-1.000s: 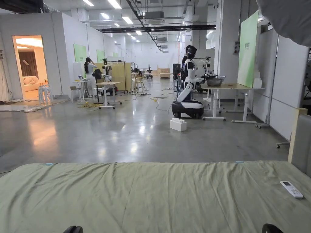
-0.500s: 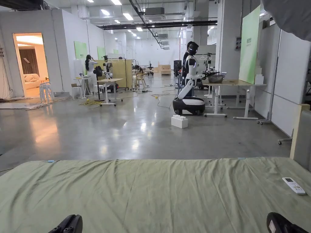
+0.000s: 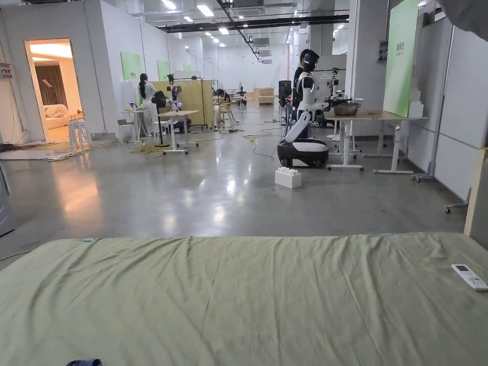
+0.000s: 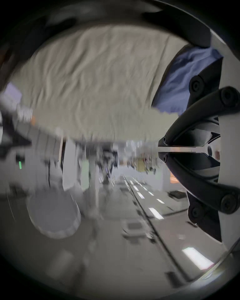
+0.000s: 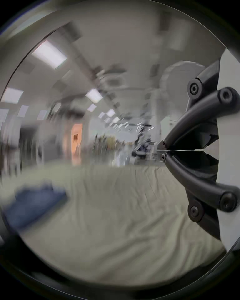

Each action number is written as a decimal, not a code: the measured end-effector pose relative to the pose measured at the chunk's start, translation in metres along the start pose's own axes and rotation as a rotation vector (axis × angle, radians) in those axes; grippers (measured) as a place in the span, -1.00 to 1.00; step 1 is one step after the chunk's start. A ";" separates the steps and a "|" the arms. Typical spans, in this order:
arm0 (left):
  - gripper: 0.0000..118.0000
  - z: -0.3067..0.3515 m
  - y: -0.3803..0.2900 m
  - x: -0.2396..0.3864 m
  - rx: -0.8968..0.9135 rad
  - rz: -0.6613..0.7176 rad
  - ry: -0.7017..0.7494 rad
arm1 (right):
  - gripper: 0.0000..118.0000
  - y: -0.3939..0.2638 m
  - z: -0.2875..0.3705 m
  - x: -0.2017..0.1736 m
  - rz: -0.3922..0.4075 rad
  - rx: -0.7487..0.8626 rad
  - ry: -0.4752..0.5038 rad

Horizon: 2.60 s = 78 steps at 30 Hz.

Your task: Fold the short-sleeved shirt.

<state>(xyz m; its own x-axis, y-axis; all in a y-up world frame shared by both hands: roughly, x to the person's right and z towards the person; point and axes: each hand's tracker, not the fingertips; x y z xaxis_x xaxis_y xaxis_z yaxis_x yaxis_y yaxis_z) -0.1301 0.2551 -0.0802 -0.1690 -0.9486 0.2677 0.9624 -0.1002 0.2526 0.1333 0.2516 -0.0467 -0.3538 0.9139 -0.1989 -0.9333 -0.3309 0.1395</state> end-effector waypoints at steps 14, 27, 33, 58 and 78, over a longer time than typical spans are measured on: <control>-0.92 0.031 -0.094 -0.091 0.375 2.007 0.062 | -0.97 -0.101 0.034 0.047 -2.267 -0.109 -0.316; -0.92 0.041 -0.067 -0.101 0.219 1.728 0.174 | -1.00 -0.084 0.036 0.067 -1.956 -0.046 -0.332; -0.92 0.044 -0.074 -0.101 0.214 1.739 0.175 | -1.00 -0.080 0.034 0.065 -1.957 -0.017 -0.294; 0.27 -0.227 -0.257 0.040 -0.526 1.772 -0.359 | -1.00 -0.057 -0.007 0.005 -1.945 -0.226 0.062; -0.94 -0.272 -0.267 0.043 -0.538 1.918 -0.424 | -1.00 -0.063 0.021 -0.026 -2.058 -0.314 0.151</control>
<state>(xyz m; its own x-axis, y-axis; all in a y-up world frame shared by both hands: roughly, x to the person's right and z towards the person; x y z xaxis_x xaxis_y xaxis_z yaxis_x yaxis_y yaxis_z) -0.3365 0.1594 -0.3887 0.9824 0.1856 -0.0231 -0.1327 0.6047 -0.7853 0.2030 0.2533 -0.0304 0.9879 -0.0940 0.1237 0.1414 0.8737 -0.4654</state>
